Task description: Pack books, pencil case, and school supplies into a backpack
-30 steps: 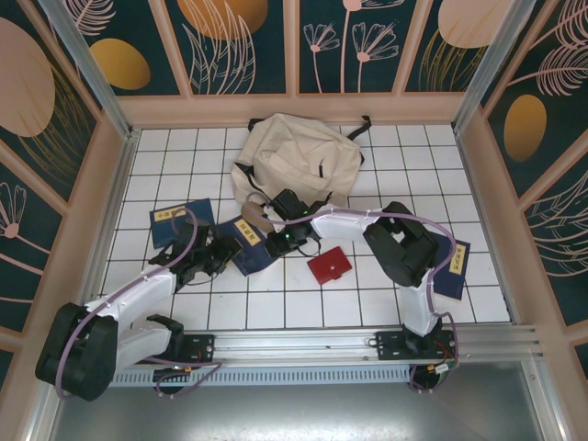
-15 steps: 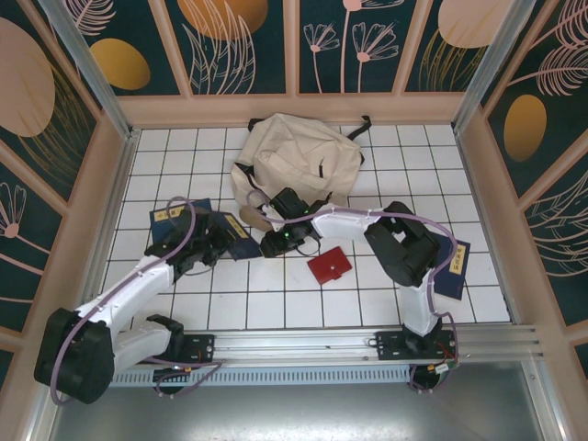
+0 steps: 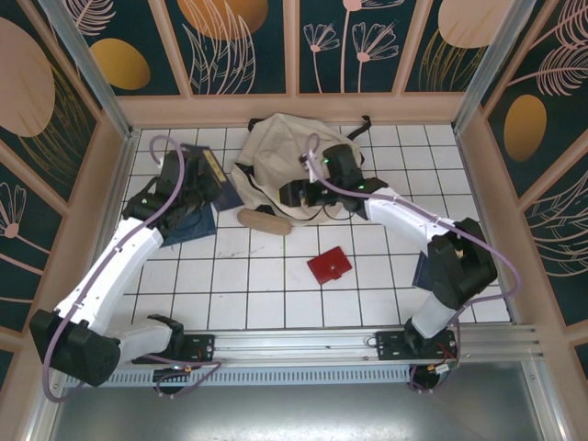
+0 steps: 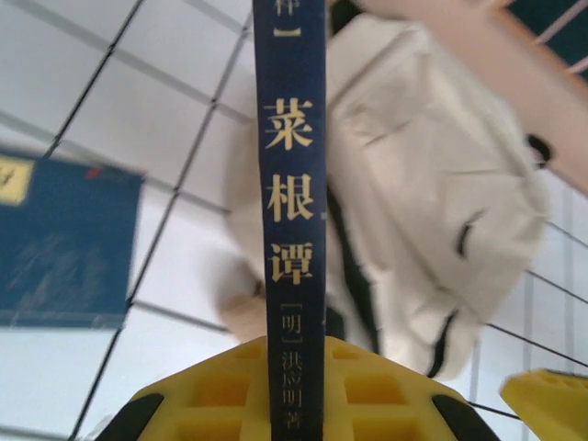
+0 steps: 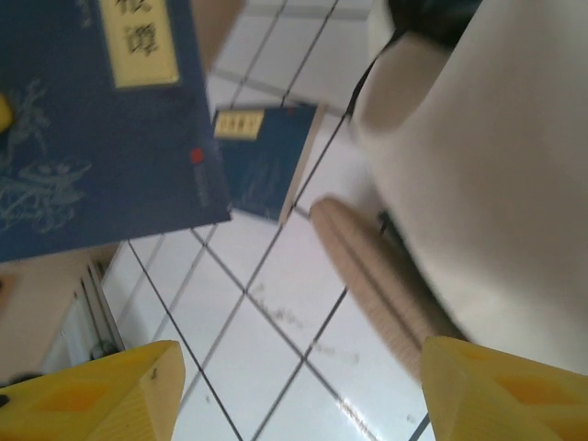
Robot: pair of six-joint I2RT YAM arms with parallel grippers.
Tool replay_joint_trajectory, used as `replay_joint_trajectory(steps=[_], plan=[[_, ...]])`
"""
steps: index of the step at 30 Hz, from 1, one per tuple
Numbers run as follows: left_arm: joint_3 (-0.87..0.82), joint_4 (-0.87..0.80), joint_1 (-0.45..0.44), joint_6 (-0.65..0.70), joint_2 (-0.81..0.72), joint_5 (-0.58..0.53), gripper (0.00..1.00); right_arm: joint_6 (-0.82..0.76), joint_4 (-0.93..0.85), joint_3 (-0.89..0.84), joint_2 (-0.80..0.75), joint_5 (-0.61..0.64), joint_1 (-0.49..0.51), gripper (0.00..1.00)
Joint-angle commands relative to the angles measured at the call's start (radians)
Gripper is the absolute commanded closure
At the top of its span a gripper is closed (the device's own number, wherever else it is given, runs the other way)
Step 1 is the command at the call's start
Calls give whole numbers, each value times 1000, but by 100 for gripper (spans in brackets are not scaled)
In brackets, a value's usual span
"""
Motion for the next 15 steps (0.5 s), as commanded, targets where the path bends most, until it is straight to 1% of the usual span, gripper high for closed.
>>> replay_joint_trajectory(steps=[1,5,8,9,12,15], plan=[[85,153,3,111,54,182,100,98,174,-3,-16,-102,-70,26],[112,328,2,95,145,444,100,173,275,69,29,-209,-121,19],[117,429,2,64,205,565,100,221,297,125,73,-229,-149,9],[115,458,3,57,220,597,100,232,301,136,86,-232,-161,7],[105,575,3,17,267,708,100,290,386,146,122,-298,-198,5],[89,674,3,-28,298,795,100,339,401,187,183,-368,-215,1]])
